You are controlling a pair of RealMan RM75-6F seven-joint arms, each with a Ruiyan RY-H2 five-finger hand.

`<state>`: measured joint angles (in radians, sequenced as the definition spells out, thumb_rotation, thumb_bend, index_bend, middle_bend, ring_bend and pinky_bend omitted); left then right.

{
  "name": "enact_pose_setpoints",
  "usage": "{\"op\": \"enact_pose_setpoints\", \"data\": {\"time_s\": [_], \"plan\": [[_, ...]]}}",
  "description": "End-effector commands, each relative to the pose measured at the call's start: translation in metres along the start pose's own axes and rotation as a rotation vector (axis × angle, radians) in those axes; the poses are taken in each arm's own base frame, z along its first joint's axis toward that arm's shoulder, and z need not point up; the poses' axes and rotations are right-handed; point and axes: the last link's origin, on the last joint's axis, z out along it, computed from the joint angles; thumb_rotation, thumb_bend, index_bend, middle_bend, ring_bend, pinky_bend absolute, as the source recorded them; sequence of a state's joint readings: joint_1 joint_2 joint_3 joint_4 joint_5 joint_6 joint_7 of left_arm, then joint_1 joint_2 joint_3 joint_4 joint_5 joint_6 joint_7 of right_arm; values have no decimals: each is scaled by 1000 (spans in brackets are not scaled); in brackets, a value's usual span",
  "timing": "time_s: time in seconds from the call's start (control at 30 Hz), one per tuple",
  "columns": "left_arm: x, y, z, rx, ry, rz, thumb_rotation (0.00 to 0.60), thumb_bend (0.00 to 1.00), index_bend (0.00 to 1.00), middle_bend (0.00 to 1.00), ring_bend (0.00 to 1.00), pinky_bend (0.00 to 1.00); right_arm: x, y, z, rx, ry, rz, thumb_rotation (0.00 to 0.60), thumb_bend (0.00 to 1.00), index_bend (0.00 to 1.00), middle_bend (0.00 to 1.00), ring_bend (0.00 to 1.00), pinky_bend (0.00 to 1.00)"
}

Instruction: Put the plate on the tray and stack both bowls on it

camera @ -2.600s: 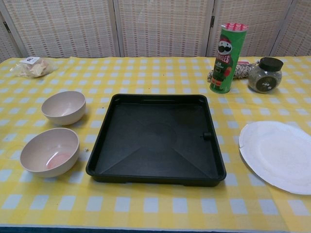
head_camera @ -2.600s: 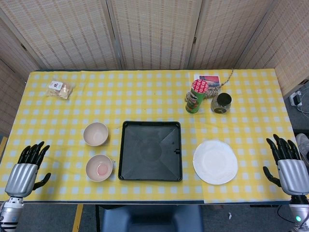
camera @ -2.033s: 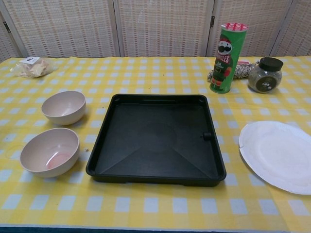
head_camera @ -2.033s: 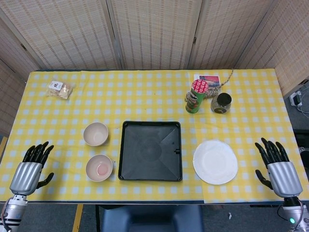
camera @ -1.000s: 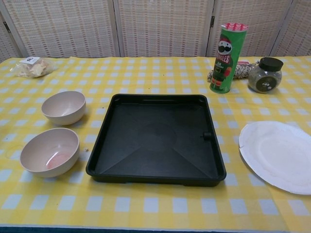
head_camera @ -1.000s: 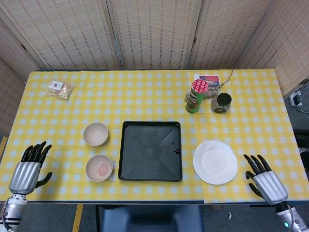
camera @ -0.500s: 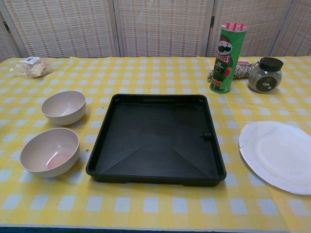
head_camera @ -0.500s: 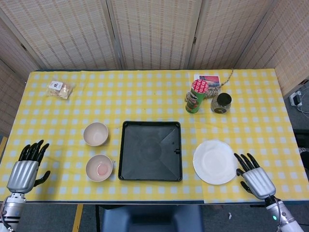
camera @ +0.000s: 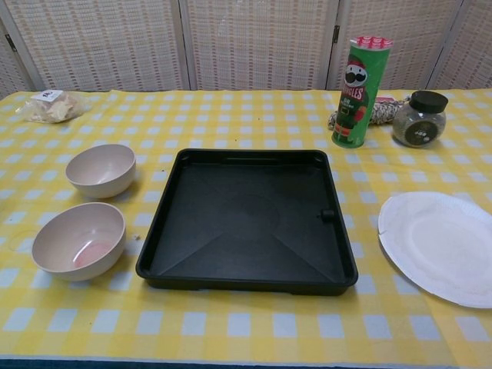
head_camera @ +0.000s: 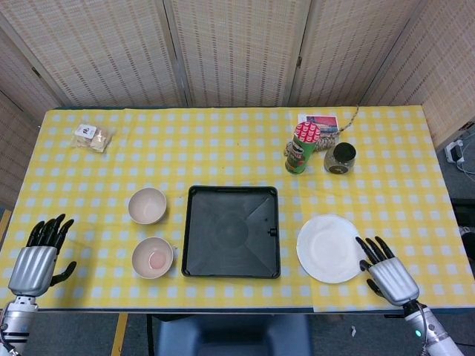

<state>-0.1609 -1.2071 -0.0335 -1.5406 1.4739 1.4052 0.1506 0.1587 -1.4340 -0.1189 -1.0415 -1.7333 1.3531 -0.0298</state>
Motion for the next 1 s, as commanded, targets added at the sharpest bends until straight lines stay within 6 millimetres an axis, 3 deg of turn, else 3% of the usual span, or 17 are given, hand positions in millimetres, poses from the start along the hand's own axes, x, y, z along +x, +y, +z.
{"op": "enact_pose_setpoints", "data": {"time_s": [0.03,0.57,1.0], "plan": [[2,-1,-1,0,6,-8,600,339,0,4,0,34,-2,-2,3,6,9,4,600,368,485,24,26,0],[6,-6,-2,41,35,14,600,430,0,6,3,32,-11,-9,17,21,23,-17,600,369,509,54,53,0],[3,-2,-2,16,-26,-17,600,465,0,81,47,35,-8,-19,32,38,136,-30,600,369,642,178,159,0]]}}
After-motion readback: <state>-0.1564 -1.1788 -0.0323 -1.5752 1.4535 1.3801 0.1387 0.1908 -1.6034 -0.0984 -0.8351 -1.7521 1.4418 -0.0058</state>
